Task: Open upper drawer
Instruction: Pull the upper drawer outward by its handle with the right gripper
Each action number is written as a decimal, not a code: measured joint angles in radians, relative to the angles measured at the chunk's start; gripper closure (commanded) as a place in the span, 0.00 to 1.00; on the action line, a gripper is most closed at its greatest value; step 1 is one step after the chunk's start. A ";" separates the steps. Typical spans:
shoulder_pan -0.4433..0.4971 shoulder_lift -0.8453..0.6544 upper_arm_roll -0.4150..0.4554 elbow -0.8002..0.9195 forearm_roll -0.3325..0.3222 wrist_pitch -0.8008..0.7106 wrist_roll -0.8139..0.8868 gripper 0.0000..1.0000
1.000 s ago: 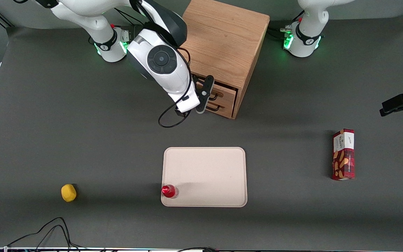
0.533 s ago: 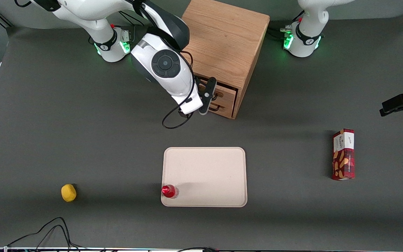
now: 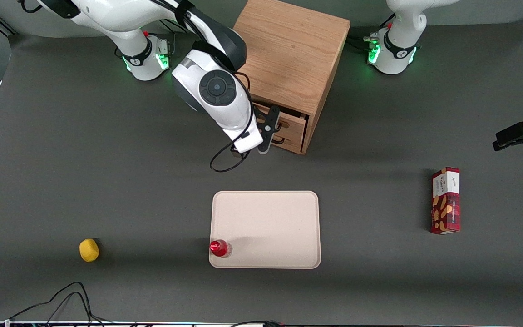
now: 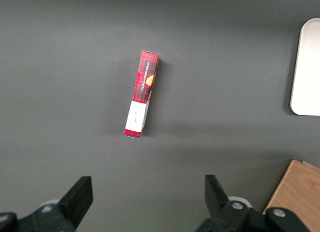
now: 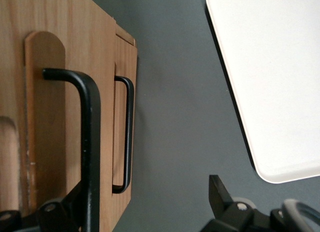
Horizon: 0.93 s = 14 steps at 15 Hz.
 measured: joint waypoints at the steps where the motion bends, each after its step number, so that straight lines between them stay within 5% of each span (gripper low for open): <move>1: -0.001 0.000 -0.004 0.001 -0.001 0.000 -0.007 0.00; 14: -0.021 0.033 -0.046 0.062 -0.002 0.019 -0.044 0.00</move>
